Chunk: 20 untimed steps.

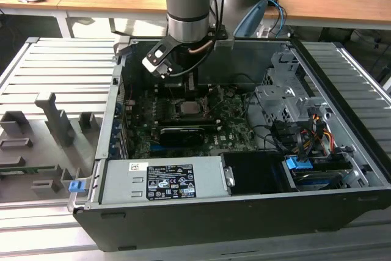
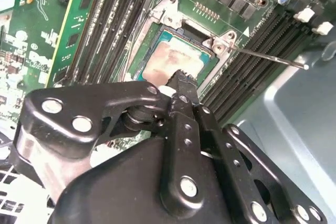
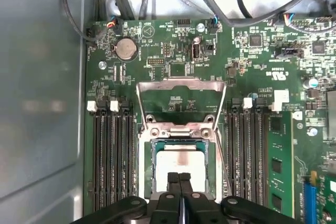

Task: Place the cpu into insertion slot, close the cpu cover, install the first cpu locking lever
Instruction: 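Place the cpu into insertion slot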

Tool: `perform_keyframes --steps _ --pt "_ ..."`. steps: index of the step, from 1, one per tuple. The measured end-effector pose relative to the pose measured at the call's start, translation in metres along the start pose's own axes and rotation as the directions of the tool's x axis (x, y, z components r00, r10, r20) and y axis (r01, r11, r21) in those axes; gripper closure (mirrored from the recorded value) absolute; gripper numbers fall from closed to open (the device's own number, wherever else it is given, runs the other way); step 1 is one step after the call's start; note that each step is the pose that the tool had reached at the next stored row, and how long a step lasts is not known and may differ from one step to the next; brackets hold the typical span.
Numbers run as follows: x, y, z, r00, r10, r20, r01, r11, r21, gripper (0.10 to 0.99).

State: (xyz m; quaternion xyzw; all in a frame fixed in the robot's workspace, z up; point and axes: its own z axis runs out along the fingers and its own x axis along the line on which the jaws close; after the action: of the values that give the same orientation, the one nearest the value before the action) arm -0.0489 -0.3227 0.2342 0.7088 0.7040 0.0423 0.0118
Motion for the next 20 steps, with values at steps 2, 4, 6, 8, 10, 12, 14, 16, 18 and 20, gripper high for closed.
perform_keyframes --steps 2,4,6,8,10,12,14,16,18,20 --pt "0.0004 0.0008 -0.0094 1.0000 0.000 0.0024 0.000 1.0000 0.000 0.980" --pt "0.0007 0.0013 -0.0158 1.0000 -0.001 0.0044 0.001 1.0000 0.000 0.980" --pt "0.0007 0.0013 -0.0168 1.0000 -0.001 0.0052 0.001 1.0000 0.000 0.980" --pt "0.0007 0.0016 -0.0169 1.0000 0.000 0.0056 0.000 1.0000 0.000 0.980" --pt "0.0008 0.0071 -0.0165 1.0000 0.000 0.0058 0.000 1.0000 0.002 0.980" --pt "0.0008 0.0152 -0.0160 1.0000 0.000 0.0057 0.000 1.0000 0.007 0.980" --pt "0.0011 0.0168 -0.0229 1.0000 0.000 0.0076 0.000 1.0000 0.010 0.980" --pt "0.0012 0.0213 -0.0231 1.0000 0.000 0.0073 0.000 1.0000 0.010 0.980" --pt "0.0012 0.0274 -0.0226 1.0000 0.000 0.0074 0.000 1.0000 0.010 0.980" --pt "0.0013 0.0378 -0.0219 1.0000 0.000 0.0076 0.000 0.9999 0.011 0.980"
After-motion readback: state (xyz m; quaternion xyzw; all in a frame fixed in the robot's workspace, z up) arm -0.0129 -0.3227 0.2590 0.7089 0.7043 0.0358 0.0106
